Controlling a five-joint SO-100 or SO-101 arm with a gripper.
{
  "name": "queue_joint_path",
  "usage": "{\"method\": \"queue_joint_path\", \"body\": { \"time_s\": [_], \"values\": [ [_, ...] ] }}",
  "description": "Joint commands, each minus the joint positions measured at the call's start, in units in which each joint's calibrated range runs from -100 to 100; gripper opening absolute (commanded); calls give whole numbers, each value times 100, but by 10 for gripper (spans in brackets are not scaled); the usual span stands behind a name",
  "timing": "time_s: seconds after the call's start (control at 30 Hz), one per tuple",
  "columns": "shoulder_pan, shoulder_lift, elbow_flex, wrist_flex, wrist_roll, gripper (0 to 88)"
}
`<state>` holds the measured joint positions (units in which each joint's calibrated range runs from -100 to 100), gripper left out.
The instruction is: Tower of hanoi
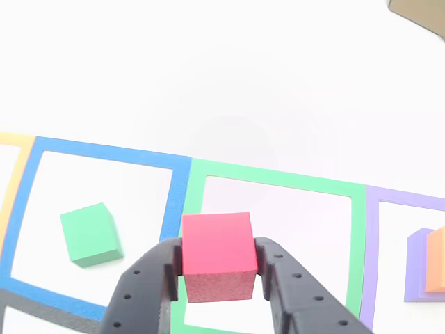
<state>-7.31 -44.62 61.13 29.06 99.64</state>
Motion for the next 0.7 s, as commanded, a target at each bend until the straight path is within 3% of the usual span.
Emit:
{"method": "queue_joint_path", "body": {
  "time_s": [0.0, 0.13, 0.3, 0.47, 0.67],
  "values": [
    [-544, -290, -2459, 2560, 36, 32],
    [-1052, 33, -4604, 4341, 36, 32],
    [-1761, 235, -6241, 5685, -488, 31],
    [-2164, 81, -6495, 5977, -623, 28],
    [-2250, -145, -5686, 5547, -336, 32]
  ]
}}
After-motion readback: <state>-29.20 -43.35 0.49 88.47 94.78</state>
